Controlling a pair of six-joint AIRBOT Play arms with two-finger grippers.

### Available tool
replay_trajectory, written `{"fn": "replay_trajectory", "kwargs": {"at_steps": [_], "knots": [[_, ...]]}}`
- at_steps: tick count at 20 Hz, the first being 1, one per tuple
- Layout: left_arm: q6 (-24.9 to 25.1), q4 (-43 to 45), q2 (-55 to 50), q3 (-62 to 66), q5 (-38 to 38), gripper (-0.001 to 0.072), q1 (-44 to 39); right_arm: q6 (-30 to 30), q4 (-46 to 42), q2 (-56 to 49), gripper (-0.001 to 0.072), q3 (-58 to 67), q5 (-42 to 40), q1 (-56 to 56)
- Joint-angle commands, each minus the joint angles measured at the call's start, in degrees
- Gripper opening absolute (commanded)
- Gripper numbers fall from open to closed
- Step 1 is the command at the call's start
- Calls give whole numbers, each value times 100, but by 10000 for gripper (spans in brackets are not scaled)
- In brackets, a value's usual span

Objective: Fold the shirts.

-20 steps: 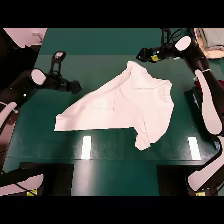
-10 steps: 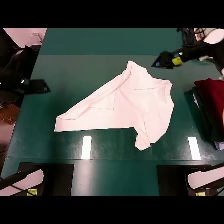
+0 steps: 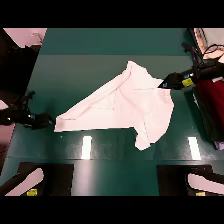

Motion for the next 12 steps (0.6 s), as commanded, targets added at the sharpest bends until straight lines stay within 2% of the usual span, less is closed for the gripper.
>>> {"fn": "replay_trajectory", "kwargs": {"at_steps": [1,8,12], "knots": [[33,-61,31,-326,227,485,31,-26,-2,540,285,-579,-271,-9],[144,-634,-258,-345,295,479,31,-24,0,970,286,-876,-579,-9],[144,-636,-417,-345,328,478,-247,-24,-2,1021,286,-876,-560,-9]]}}
